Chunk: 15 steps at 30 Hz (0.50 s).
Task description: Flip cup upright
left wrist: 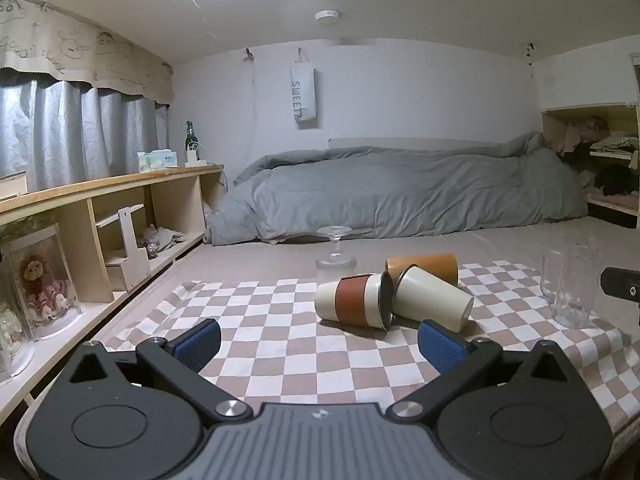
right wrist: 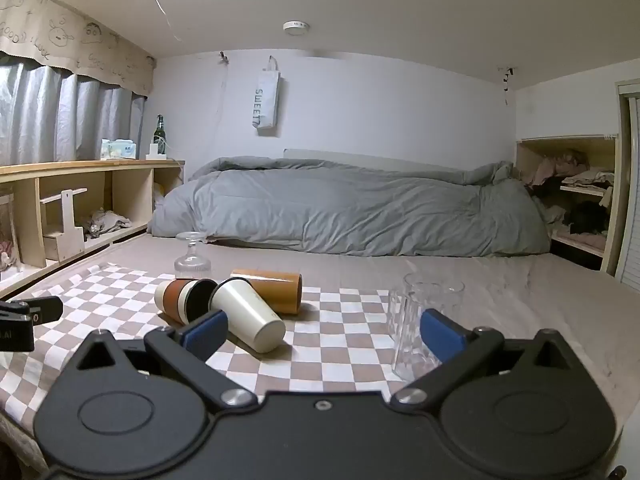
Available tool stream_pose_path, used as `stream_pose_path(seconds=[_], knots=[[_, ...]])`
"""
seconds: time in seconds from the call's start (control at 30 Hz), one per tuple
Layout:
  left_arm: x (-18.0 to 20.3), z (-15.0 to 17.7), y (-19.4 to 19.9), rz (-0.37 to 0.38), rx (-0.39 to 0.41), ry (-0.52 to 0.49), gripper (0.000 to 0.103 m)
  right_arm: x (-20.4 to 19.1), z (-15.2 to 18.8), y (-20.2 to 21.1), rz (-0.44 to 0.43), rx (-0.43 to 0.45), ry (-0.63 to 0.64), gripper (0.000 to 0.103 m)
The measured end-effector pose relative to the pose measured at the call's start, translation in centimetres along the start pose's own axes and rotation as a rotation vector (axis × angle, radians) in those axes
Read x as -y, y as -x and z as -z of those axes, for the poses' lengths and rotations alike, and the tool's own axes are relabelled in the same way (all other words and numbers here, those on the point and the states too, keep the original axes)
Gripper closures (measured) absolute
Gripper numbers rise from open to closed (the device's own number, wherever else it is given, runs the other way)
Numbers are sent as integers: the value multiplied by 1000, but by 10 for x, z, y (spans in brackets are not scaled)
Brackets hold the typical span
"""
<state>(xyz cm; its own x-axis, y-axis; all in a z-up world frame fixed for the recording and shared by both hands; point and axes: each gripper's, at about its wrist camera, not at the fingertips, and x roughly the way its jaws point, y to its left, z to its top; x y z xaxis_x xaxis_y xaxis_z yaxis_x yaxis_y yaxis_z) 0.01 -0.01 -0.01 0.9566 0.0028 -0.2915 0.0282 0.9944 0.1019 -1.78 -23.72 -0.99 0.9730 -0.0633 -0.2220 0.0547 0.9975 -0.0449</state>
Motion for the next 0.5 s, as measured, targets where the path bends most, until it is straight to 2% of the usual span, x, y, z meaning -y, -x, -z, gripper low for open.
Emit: stream_pose_path(seconds=[0.5], knots=[[0, 0, 0, 1, -5, 2, 0, -1, -1, 0, 0, -8, 4, 0]])
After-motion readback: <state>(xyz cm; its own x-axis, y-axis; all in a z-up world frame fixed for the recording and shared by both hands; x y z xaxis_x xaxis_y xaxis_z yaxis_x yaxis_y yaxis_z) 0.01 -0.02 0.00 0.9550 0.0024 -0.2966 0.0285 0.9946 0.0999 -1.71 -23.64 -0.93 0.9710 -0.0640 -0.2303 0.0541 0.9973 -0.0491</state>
